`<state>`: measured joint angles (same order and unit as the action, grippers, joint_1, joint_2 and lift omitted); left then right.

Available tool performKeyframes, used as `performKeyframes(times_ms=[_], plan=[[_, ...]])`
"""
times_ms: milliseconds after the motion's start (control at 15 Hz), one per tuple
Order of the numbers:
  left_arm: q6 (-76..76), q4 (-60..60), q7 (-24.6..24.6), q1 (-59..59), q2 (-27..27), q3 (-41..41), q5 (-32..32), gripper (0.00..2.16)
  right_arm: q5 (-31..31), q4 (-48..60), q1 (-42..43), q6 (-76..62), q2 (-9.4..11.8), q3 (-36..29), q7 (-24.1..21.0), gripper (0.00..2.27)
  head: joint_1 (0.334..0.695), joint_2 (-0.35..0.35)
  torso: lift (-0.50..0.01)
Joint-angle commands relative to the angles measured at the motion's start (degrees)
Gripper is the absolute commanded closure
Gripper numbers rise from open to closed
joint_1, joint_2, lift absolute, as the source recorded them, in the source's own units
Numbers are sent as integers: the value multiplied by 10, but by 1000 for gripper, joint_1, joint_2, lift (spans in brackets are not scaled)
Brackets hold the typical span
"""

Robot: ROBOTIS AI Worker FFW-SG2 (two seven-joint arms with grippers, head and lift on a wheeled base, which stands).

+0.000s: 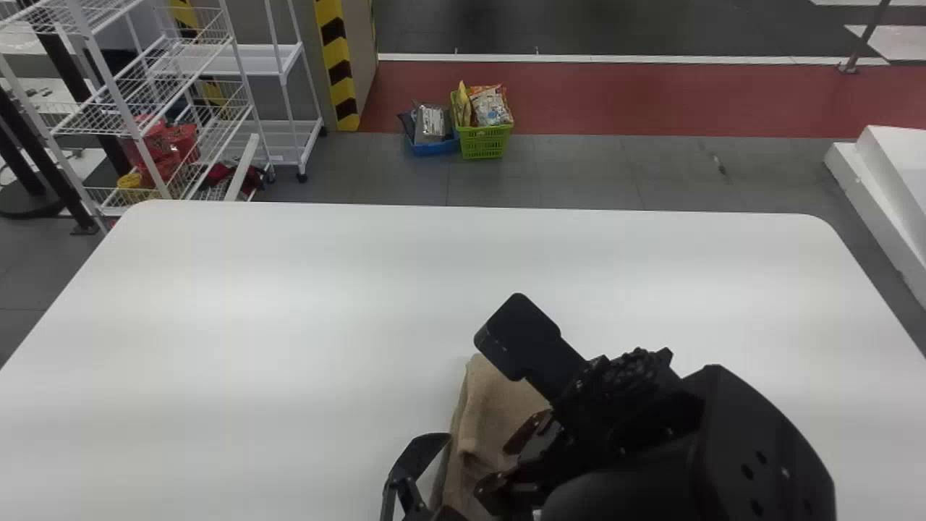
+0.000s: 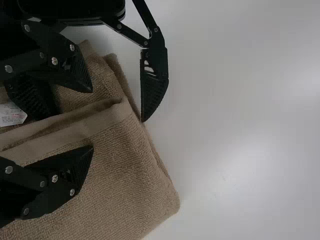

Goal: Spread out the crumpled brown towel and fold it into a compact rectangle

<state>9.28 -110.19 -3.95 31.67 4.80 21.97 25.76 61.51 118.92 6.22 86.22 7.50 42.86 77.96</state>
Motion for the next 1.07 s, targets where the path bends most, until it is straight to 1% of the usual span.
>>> performKeyframes(times_ms=[0, 333, 400, 467, 667, 800, 1000], plan=[[0, -1, 0, 1, 0, 0, 0, 90, 10, -4, 1, 1, 1, 3, 4, 741, 695, 21, -127], [0, -3, 0, 1, 2, 0, 0, 90, 12, -4, 0, 4, 1, 1, 4, 741, 695, 11, -127], [0, -4, 0, 2, 2, 0, 0, 90, 8, -4, 1, 6, 2, -1, 4, 812, 695, 11, -127], [0, -5, 0, 2, 2, 0, 0, 90, 10, -4, 0, 8, 2, -1, 4, 1035, 695, 11, -127], [0, -4, 0, 3, 2, 0, 1, 90, 10, -4, -2, 6, 3, -3, 4, 1065, 695, 8, -127], [0, -3, 0, 2, 2, 0, 1, 90, 5, -3, -2, 8, 3, -9, 4, 1200, 695, 6, -127], [0, -1, 0, 1, 1, 0, 1, 90, -11, 36, -2, 16, 6, -24, 4, 1200, 695, 3, -127]])
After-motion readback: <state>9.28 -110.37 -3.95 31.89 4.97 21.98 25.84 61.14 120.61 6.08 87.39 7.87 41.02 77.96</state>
